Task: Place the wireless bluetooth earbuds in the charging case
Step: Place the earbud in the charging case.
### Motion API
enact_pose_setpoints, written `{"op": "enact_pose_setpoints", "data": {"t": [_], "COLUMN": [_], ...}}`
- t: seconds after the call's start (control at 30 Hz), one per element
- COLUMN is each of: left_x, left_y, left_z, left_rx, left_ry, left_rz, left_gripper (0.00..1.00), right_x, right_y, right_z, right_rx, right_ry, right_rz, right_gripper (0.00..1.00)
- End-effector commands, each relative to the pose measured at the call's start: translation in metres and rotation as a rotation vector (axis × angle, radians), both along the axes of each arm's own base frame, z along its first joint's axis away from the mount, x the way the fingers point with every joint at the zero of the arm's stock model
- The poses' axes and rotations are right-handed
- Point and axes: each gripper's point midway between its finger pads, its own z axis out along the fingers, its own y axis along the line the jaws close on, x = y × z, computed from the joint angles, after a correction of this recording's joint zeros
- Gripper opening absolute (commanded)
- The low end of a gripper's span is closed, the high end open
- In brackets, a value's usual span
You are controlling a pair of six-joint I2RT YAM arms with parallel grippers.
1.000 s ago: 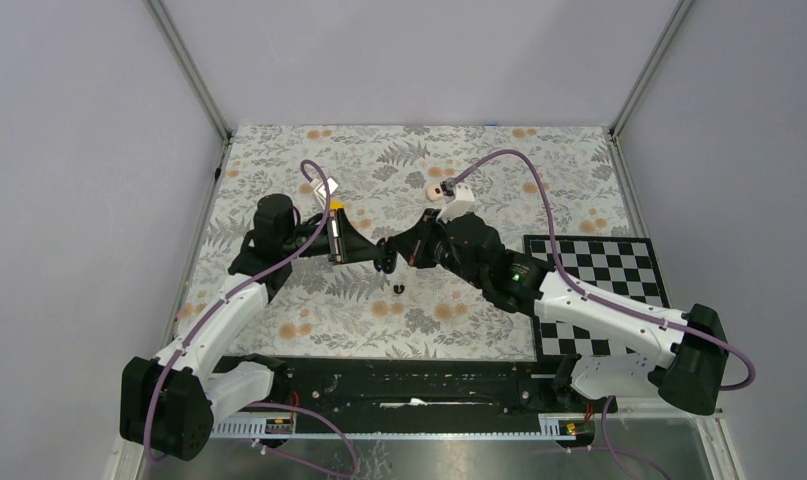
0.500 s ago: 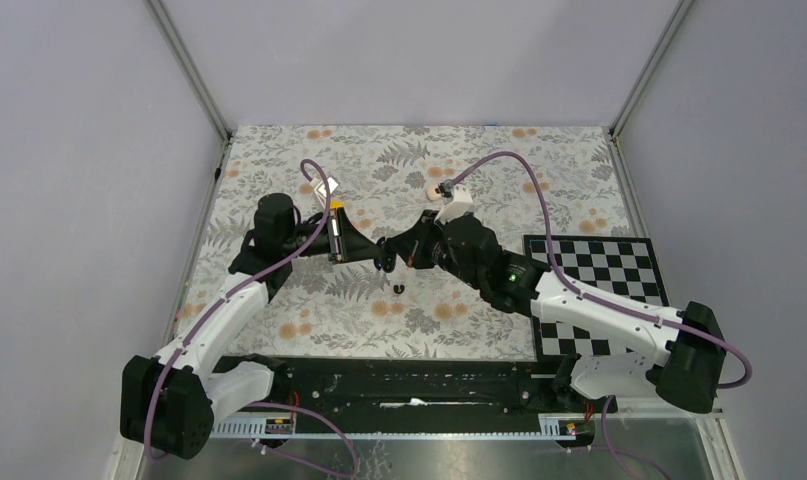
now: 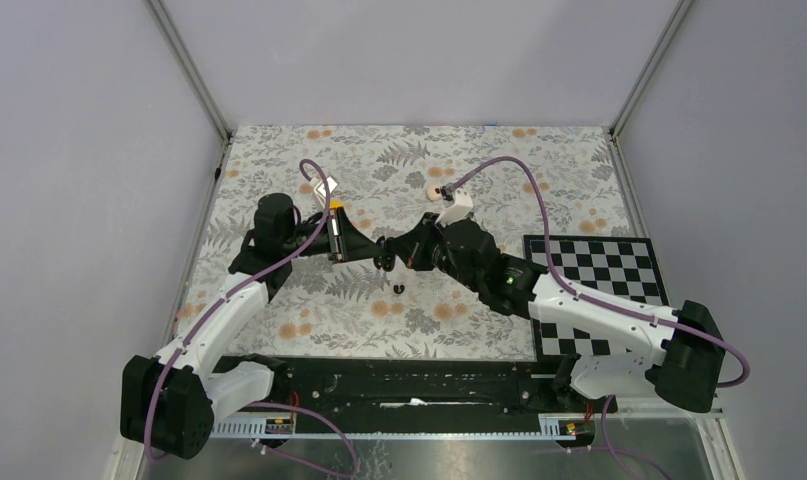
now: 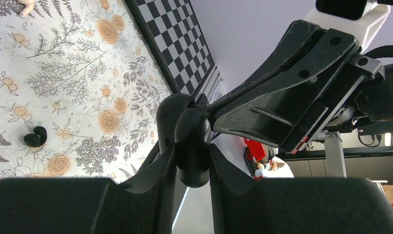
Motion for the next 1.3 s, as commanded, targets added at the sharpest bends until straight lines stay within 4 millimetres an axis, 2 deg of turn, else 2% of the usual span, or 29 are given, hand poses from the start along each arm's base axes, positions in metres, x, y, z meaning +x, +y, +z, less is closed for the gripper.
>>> {"op": "enact_pose_setpoints", "data": {"t": [0.0, 0.23, 0.53, 0.57, 0.77, 1.07, 1.17, 1.27], "left_x": [0.005, 0.005, 0.006, 0.006, 0.007, 0.014, 0.018, 0.022], "left_y": [-0.003, -0.003, -0.003, -0.003, -0.003, -0.001, -0.001, 0.0], "left_z": [0.021, 0.02, 0.022, 0.022, 0.017, 0.008, 0.005, -0.002], "left_rx": [-0.02, -0.019, -0.021, -0.02, -0.011, 0.033, 0.05, 0.076], "left_ry": [-0.092, -0.089, -0.094, -0.092, -0.084, -0.092, -0.103, -0.082], "left_rz": [-0.005, -0.005, -0.006, -0.005, -0.004, 0.011, 0.019, 0.03], "left_gripper": [0.0, 0.0, 0.0, 0.0, 0.0, 0.0, 0.0, 0.0], "right_x": [0.005, 0.007, 0.009, 0.009, 0.008, 0.003, 0.002, 0.002], "right_y": [-0.006, -0.008, -0.001, 0.0, -0.002, -0.01, -0.024, -0.047], "right_z": [-0.007, -0.006, -0.009, -0.009, -0.003, 0.006, 0.007, 0.006], "right_rx": [0.013, 0.061, 0.048, 0.046, 0.051, 0.067, 0.05, 0.029], "right_ry": [0.01, 0.015, 0.037, 0.038, 0.026, 0.025, 0.024, 0.007], "right_rz": [-0.069, -0.123, -0.122, -0.12, -0.119, -0.121, -0.153, -0.212], "right_gripper": [0.0, 0.0, 0.0, 0.04, 0.45, 0.47, 0.48, 0.51]}}
